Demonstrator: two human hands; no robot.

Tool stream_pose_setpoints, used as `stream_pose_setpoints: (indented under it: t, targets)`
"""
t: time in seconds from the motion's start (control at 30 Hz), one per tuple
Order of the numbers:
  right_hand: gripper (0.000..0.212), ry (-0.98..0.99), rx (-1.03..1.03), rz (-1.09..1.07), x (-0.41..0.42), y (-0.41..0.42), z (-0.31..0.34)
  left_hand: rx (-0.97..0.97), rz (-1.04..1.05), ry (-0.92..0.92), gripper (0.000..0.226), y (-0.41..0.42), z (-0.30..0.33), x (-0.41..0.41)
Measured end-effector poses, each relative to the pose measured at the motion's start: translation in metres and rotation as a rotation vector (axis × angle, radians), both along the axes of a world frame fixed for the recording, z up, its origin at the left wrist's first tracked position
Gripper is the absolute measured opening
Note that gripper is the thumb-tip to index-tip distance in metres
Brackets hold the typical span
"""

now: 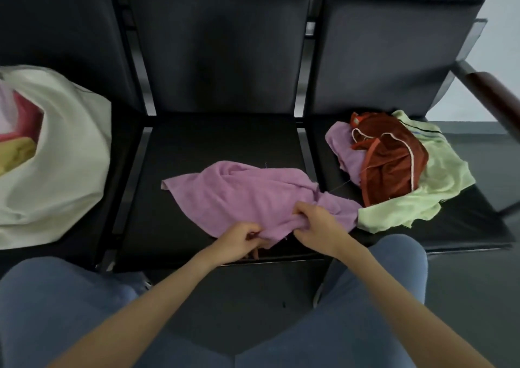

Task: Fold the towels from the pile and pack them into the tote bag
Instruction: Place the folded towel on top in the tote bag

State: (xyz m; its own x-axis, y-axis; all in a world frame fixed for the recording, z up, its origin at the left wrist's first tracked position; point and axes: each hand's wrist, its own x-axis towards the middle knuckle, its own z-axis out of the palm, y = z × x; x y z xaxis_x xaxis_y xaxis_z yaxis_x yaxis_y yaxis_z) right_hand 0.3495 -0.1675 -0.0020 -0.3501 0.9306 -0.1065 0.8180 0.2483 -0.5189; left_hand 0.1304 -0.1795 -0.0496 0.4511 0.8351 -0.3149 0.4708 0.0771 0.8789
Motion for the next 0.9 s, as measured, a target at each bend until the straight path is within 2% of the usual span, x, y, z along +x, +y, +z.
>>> stream_pose_setpoints:
  t: [0.03, 0.1, 0.23, 0.4, 0.47, 0.57, 0.63, 0.77, 0.83, 0.9]
  targets:
    - [0.011, -0.007, -0.034, 0.000, 0.002, 0.001, 0.001, 0.017, 0.037, 0.010, 0.022, 0.003, 0.003, -0.004]
    - [0.025, -0.055, -0.057, 0.003, 0.007, -0.001, 0.003, 0.058, 0.093, 0.029, 0.022, 0.008, 0.011, -0.017]
    - [0.037, -0.211, -0.018, 0.039, 0.014, -0.002, -0.001, 0.084, 0.086, 0.099, 0.017, 0.008, 0.021, -0.055]
    - [0.039, -0.236, -0.329, 0.020, 0.007, 0.005, 0.000, 0.094, 0.067, 0.195, 0.026, -0.001, 0.009, -0.100]
    - [0.034, -0.270, -0.207, 0.025, 0.005, 0.013, -0.006, 0.086, 0.064, 0.206, 0.027, -0.005, 0.007, -0.114]
    - [0.031, -0.300, -0.214, 0.085, 0.001, 0.020, -0.017, 0.105, 0.086, 0.240, 0.022, -0.011, 0.011, -0.132]
    - [0.031, -0.242, -0.217, 0.083, 0.000, 0.018, -0.019, 0.125, 0.153, 0.271, 0.014, -0.012, 0.012, -0.148]
    - [0.029, 0.001, -0.173, -0.044, -0.015, 0.015, -0.018, 0.221, 0.341, 0.313, 0.013, -0.012, 0.017, -0.181]
    - [0.031, 0.034, -0.141, -0.022, -0.024, 0.013, -0.021, 0.279, 0.322, 0.432, 0.012, -0.015, 0.019, -0.188]
    - [0.035, 0.032, -0.128, -0.010, -0.031, 0.016, -0.030, 0.225, 0.280, 0.555, 0.014, -0.017, 0.018, -0.193]
